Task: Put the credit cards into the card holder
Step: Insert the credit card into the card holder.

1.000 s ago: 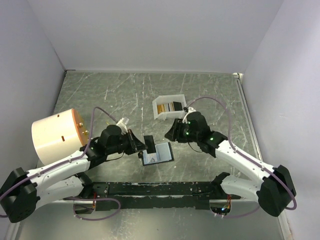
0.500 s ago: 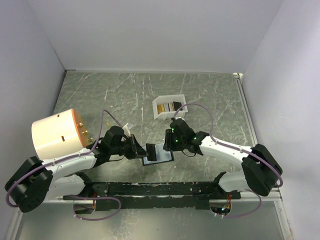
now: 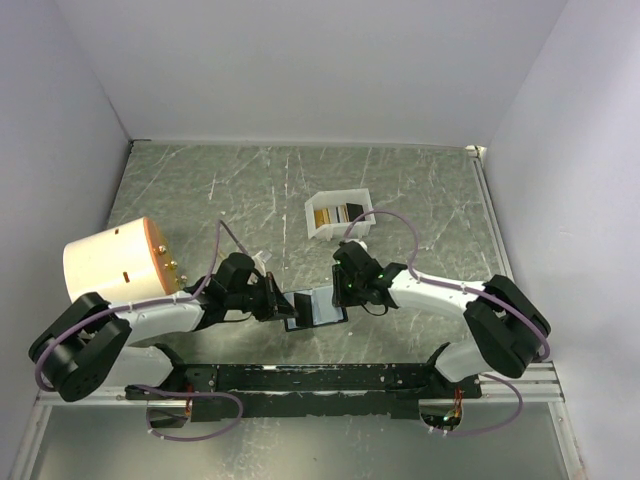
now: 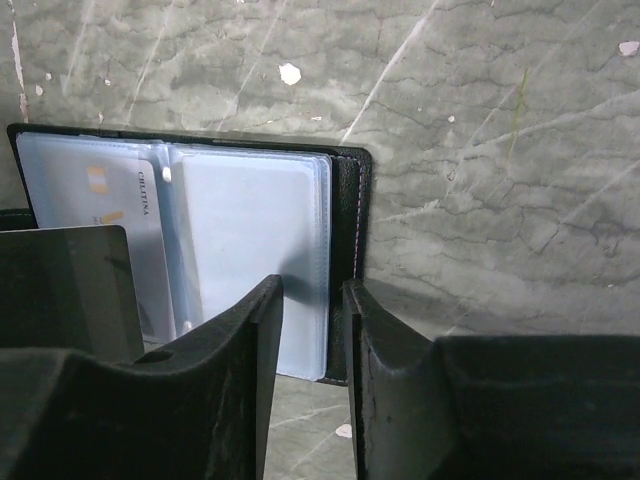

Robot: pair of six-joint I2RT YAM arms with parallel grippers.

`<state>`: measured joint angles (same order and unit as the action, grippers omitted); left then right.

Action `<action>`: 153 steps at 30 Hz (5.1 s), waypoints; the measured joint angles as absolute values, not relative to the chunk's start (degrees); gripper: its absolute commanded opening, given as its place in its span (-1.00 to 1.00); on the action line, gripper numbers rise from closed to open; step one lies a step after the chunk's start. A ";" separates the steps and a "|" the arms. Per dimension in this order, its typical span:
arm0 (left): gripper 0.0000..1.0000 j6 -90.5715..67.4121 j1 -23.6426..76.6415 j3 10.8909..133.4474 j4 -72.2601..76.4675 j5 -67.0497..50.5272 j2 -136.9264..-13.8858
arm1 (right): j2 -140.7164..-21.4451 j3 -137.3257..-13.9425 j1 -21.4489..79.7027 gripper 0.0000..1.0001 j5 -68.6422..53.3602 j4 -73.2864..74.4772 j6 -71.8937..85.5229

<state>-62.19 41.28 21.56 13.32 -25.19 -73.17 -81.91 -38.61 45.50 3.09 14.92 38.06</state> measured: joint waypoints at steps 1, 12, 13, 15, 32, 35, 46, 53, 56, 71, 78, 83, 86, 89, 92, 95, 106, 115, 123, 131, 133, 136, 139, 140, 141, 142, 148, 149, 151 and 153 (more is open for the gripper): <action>-0.86 -62.13 41.21 21.56 13.56 -25.32 -73.47 | -81.91 -38.61 45.58 -0.45 3.16 14.90 38.06; -0.86 -61.95 40.58 21.56 15.25 -26.39 -75.77 | -81.62 -38.04 47.00 -0.63 3.95 14.00 38.54; -0.86 -61.95 40.58 21.56 15.27 -26.41 -75.85 | -81.47 -37.89 47.03 -0.64 3.97 13.93 38.57; -0.86 -61.95 40.56 21.58 15.33 -26.44 -76.23 | -81.23 -37.58 47.07 -0.65 4.10 13.67 38.65; -0.86 -62.65 40.27 22.02 18.74 -27.75 -80.14 | -80.53 -36.60 47.27 -0.68 4.32 12.69 38.94; -0.87 -62.81 40.27 22.06 19.29 -27.77 -81.19 | -80.44 -36.45 47.27 -0.69 4.32 12.47 38.96; -0.86 -63.46 39.86 22.13 21.76 -29.26 -84.58 | -79.53 -35.44 47.27 -0.70 4.38 11.81 39.13; -0.86 -63.96 39.31 22.13 22.76 -29.74 -84.82 | -79.42 -35.22 47.27 -0.72 4.40 11.57 39.42; -0.86 -64.20 39.00 22.24 22.98 -29.95 -84.82 | -79.42 -35.18 47.27 -0.73 4.43 11.46 39.44; -0.86 -64.05 38.76 23.97 22.83 -30.28 -85.10 | -79.24 -34.96 47.29 -0.74 4.49 11.20 39.83; -0.86 -63.37 37.93 23.90 21.12 -30.28 -84.29 | -79.24 -34.96 47.33 -0.74 4.51 11.22 39.83; -0.86 -63.20 37.50 23.81 21.15 -30.30 -83.74 | -79.24 -34.96 47.33 -0.74 4.51 11.22 39.83; -0.86 -63.02 37.45 23.81 21.19 -30.52 -83.74 | -79.24 -34.96 47.33 -0.74 4.54 11.25 39.83; -0.86 -63.00 37.39 23.81 21.32 -31.07 -83.96 | -79.22 -34.96 47.33 -0.74 4.54 11.25 39.83; -0.87 -62.96 37.36 23.81 21.45 -31.44 -84.60 | -79.20 -34.96 47.33 -0.74 4.54 11.27 39.83; -0.86 -62.94 37.36 23.81 21.45 -31.73 -85.49 | -79.20 -34.96 47.33 -0.74 4.54 11.25 39.83; -0.87 -62.81 37.21 23.83 23.57 -33.52 -88.86 | -79.20 -34.96 47.33 -0.74 4.54 11.25 39.83; -0.86 -62.81 36.84 24.03 24.18 -33.95 -89.71 | -79.20 -34.96 47.33 -0.75 4.54 11.25 39.83; -0.86 -62.81 36.03 24.91 24.75 -33.91 -91.55 | -79.20 -34.96 47.33 -0.75 4.54 11.25 39.83; -0.86 -63.07 35.99 24.91 27.31 -33.93 -93.47 | -79.11 -34.96 47.33 -0.75 4.47 11.27 40.23; -0.87 -63.26 35.99 24.91 27.86 -33.91 -93.56 | -79.00 -34.87 47.33 -0.74 4.29 11.22 40.62; -0.86 -63.46 35.99 24.88 28.82 -33.89 -93.56 | -78.39 -34.15 47.33 -0.74 3.84 10.94 41.63; -0.86 -63.72 35.99 24.67 29.78 -33.89 -93.56 | -77.69 -33.36 47.33 -0.73 3.07 10.61 42.76; -0.86 -63.92 35.99 24.49 30.22 -33.89 -93.56 | -77.45 -33.15 47.33 -0.72 2.81 10.59 43.13; -0.86 -64.03 35.99 24.40 30.59 -33.89 -93.58 | -77.28 -32.97 47.33 -0.70 2.70 10.57 43.53; -0.86 -64.10 35.99 24.29 30.92 -33.89 -93.65 | -77.12 -32.86 47.33 -0.69 2.52 10.57 43.75; -0.86 -63.72 35.99 24.18 30.83 -33.89 -93.76 | -76.18 -32.58 47.37 -0.67 2.44 11.07 44.58; -0.86 -63.51 35.99 24.18 30.44 -33.87 -93.67 | -75.94 -32.58 47.37 -0.68 2.61 11.25 44.58; -0.86 -62.94 35.99 24.18 29.08 -33.87 -93.25 | -75.75 -32.58 47.37 -0.69 2.83 11.49 44.58; -0.86 -62.30 35.99 24.18 27.51 -33.85 -92.36 | -75.75 -32.58 47.37 -0.69 2.90 11.64 44.56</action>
<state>-62.30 35.99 24.18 27.51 -33.85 -92.36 -75.75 -32.58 47.37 2.90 11.64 44.56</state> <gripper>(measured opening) 0.074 0.159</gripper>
